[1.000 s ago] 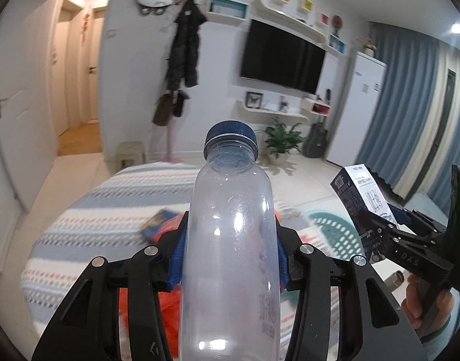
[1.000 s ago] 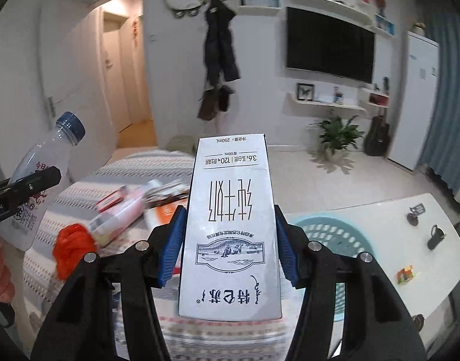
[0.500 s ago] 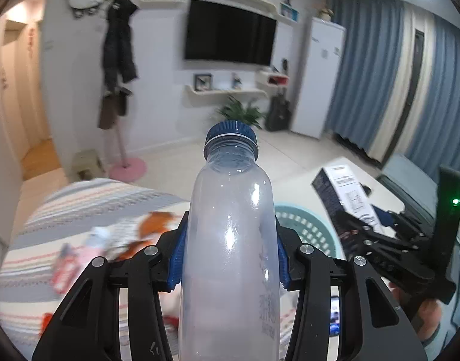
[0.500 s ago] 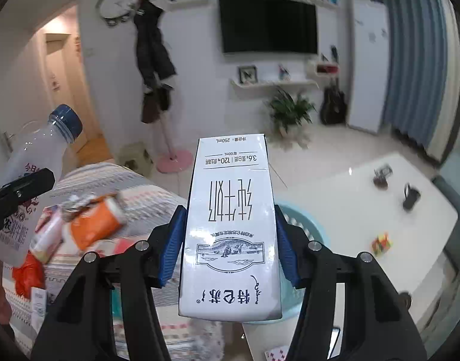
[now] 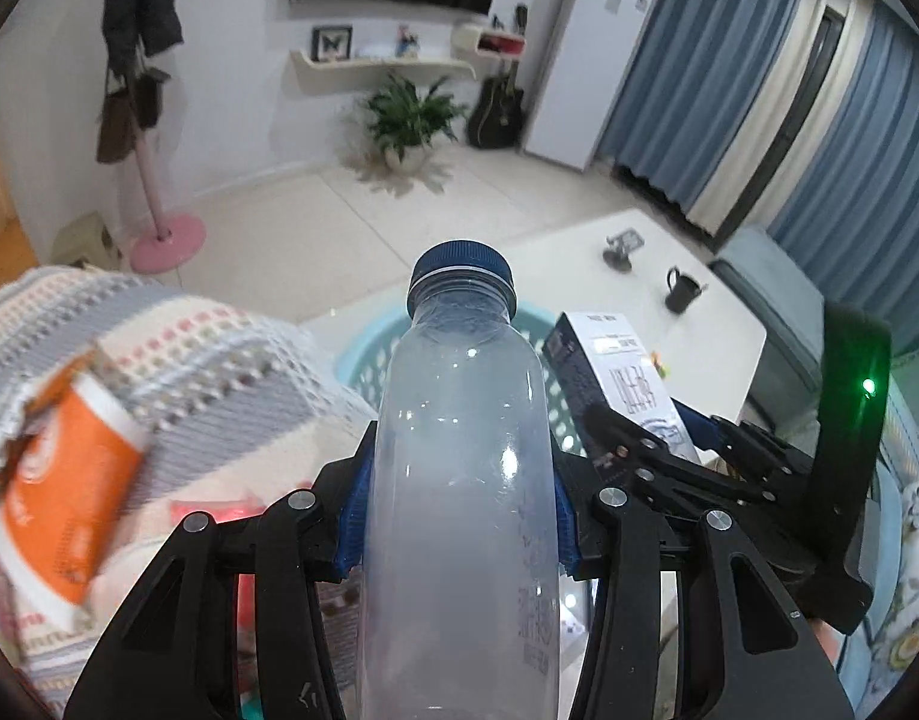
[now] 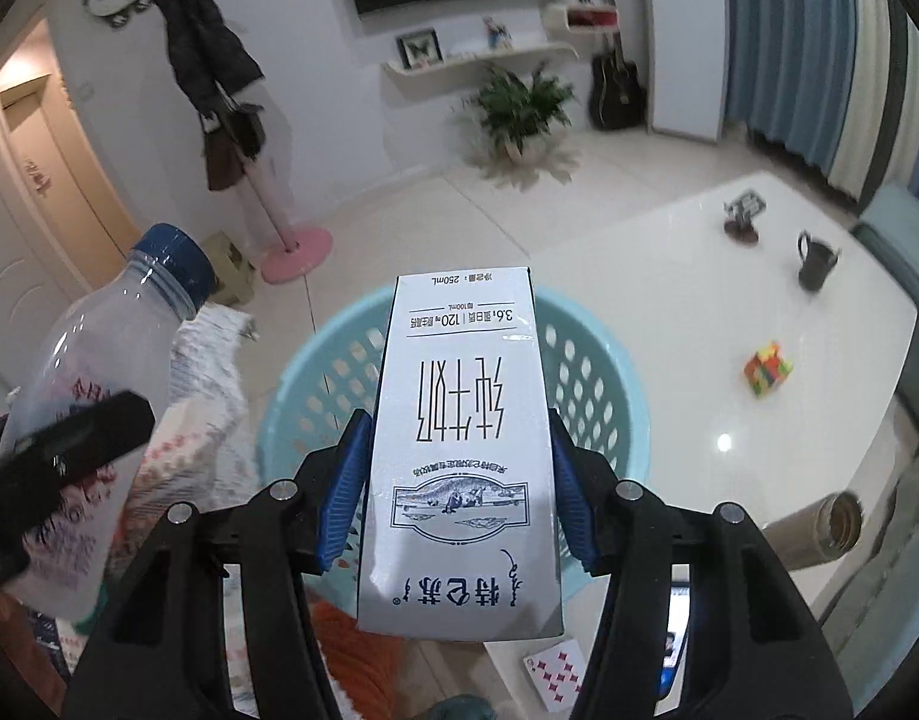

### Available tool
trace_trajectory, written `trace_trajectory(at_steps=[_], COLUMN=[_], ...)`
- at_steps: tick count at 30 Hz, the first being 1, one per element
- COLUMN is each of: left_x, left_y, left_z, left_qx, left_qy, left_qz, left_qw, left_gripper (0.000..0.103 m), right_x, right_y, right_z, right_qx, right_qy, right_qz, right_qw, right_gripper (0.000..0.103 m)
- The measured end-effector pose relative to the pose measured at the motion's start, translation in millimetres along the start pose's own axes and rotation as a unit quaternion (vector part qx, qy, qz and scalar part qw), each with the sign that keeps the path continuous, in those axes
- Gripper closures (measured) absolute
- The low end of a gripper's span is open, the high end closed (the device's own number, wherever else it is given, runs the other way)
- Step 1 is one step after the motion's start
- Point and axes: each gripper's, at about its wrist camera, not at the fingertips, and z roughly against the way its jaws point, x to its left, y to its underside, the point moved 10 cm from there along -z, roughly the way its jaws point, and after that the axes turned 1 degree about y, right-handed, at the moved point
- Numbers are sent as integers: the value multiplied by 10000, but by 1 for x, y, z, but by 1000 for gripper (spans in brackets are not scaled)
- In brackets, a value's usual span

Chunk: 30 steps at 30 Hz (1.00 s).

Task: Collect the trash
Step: 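Carry bottle and carton to the blue basket and open both tools to drop them, then return to the bed and grasp the orange plastic bag with the left tool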

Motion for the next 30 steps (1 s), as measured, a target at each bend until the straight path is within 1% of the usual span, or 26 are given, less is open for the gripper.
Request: trace_trajectory(at_steps=[4, 8, 11, 12, 13, 15, 17, 22, 25, 27, 30], left_x=[-1, 3, 5, 1, 1, 2, 0, -4, -1, -1, 4], left_y=[11, 15, 14, 14, 12, 10, 8, 6, 8, 11, 19], left_z=[-21, -31, -30, -28, -25, -13, -5, 17, 35, 50, 78], left_qx=[240, 318, 256, 243, 201, 88, -26, -265, -409, -536, -774], left_qy=[53, 1, 7, 55, 38, -36, -88, -208, -236, -263, -421], left_qz=[63, 132, 175, 170, 167, 86, -4, -106, -86, -81, -92], left_qw=[9997, 9994, 9995, 9995, 9997, 9999, 10000, 9994, 9988, 9982, 9961], left_gripper=[57, 57, 51, 44, 41, 38, 38, 38, 38, 38, 37], right_x=[-12, -19, -22, -24, -25, -28, -30, -30, -24, -14, 4], right_y=[12, 19, 19, 19, 19, 19, 17, 17, 17, 18, 19], right_z=[-26, -37, -37, -36, -36, -32, -27, -11, 1, 13, 30], right_qx=[298, 434, 443, 457, 470, 450, 419, 315, 225, 134, -14], right_qy=[52, 87, 119, 128, 100, 63, 62, 32, -20, -63, -128], right_qz=[-188, -291, -360, -386, -420, -489, -543, -559, -506, -379, -146], right_qw=[9994, 9986, 9983, 9981, 9980, 9978, 9976, 9979, 9985, 9992, 9998], right_gripper=[50, 49, 49, 49, 49, 48, 47, 47, 47, 47, 47])
